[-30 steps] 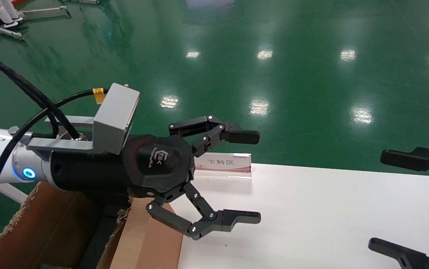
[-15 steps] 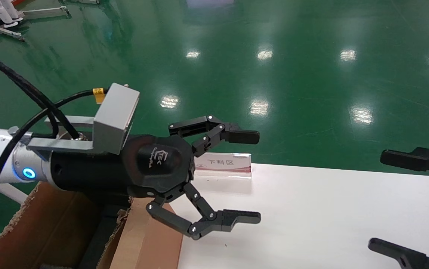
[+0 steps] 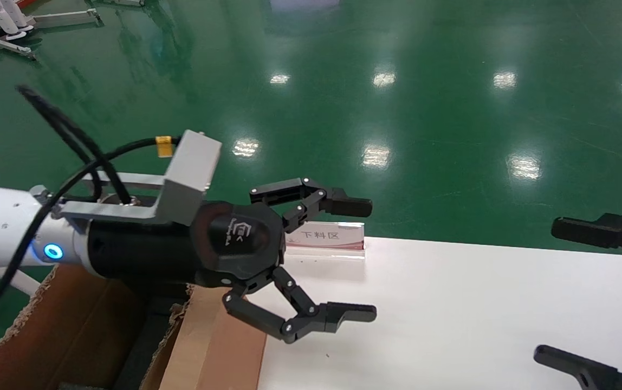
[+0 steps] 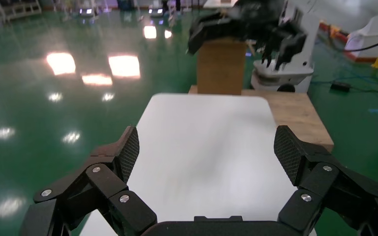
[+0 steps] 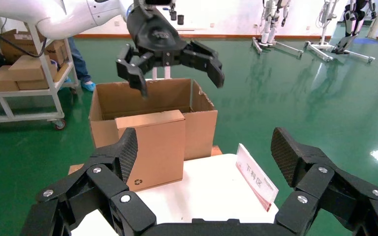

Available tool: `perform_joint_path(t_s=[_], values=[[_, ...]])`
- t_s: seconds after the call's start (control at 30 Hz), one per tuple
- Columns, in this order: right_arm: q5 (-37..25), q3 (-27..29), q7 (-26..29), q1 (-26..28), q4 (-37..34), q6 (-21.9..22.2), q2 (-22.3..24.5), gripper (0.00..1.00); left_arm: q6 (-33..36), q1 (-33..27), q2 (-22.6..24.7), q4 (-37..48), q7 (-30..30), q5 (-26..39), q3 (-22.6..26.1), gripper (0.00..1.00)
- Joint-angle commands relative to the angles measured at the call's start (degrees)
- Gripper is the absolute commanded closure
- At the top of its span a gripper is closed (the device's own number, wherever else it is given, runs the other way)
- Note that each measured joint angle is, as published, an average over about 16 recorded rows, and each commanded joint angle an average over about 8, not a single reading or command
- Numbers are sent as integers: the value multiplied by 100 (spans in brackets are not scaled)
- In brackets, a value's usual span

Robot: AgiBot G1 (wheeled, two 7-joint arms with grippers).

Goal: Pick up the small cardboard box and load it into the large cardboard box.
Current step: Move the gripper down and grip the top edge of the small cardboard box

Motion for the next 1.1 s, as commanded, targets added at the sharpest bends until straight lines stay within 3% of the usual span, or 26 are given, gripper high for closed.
perform_joint_path(t_s=[0.03,0.37,0.77,1.1], values=[[0,0,0,0,0,0,0,0,-55,-45,-30,2,-78,105,84,0],[0,0,0,0,0,0,0,0,-146,-949,-172,-207,-1310,1292,1055,0],[0,0,0,0,0,0,0,0,830,-3007,408,-462,-3838,3596,2711,0],[0,0,0,0,0,0,0,0,1398,-4324,884,-46,-5442,4268,3772,0]])
